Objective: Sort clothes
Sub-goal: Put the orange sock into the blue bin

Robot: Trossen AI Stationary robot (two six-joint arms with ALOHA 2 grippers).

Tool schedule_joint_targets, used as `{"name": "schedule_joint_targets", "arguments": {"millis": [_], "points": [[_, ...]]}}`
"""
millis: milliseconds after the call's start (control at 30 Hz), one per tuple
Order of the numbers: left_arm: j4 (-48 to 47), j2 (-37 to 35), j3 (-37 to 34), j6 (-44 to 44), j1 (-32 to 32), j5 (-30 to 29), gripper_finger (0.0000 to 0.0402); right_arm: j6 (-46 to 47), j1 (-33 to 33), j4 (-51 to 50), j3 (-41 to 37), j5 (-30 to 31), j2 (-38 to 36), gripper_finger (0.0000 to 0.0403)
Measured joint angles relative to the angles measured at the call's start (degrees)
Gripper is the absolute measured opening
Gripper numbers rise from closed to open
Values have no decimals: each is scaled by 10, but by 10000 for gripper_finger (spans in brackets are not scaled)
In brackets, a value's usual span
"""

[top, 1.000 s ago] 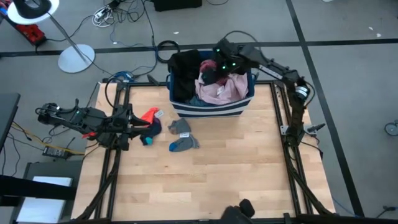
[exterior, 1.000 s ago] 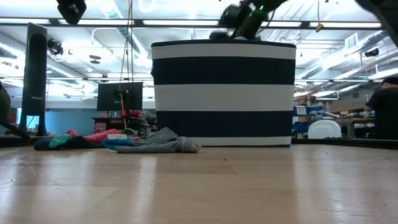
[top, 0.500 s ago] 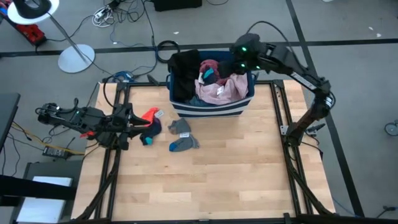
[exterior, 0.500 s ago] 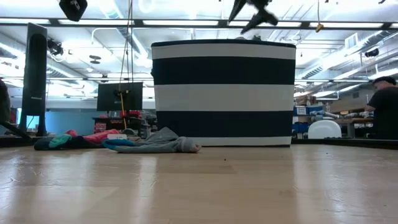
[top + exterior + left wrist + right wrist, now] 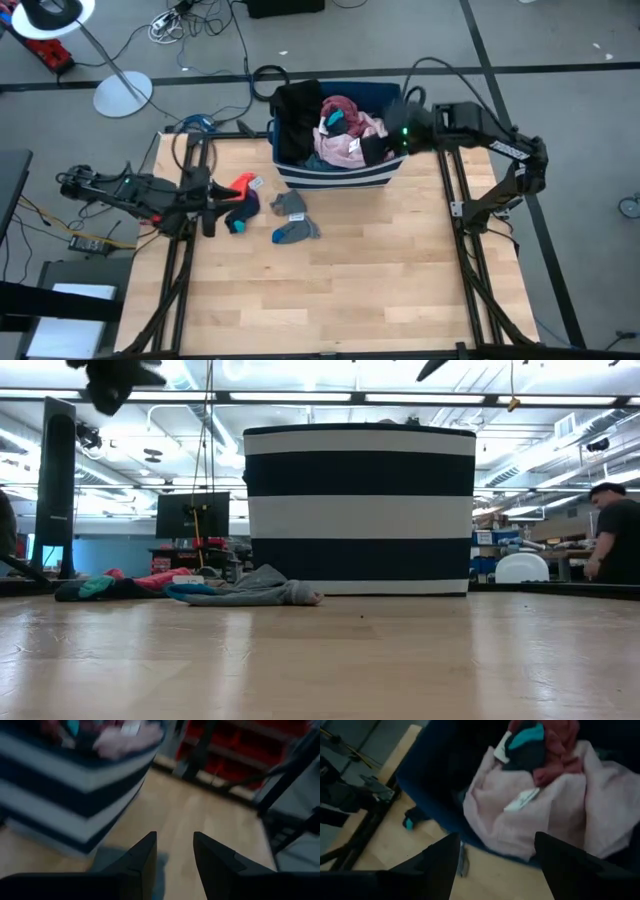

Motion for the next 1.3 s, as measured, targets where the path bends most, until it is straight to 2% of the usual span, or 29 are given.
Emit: {"name": "schedule_joint_targets", "arguments": {"millis": [233,433,600,733,800,967,1167,1300], "points": [[-171,43,81,-82,18,-22,133,72,80,-33,0,74,25,261],[-310,78,161,-126,75,-13,133,97,124,-32,0,85,63,261],[-283,82,174,-65,88,-1,133,98,153,-32,0,85,105,261],[-229,81,174,-55,88,-3,133,107,176,-32,0,85,135,261],[-220,83,174,-71,90,-6,133,107,186,-32,0,84,149,261],[-263,102,174,-186,122,-54,136,102,207,-34,0,84,160,261],[-291,130,174,-207,165,-52,180,88,211,-35,0,95,153,261],[-276,151,174,-145,177,-73,221,81,210,-34,0,96,154,261]]}}
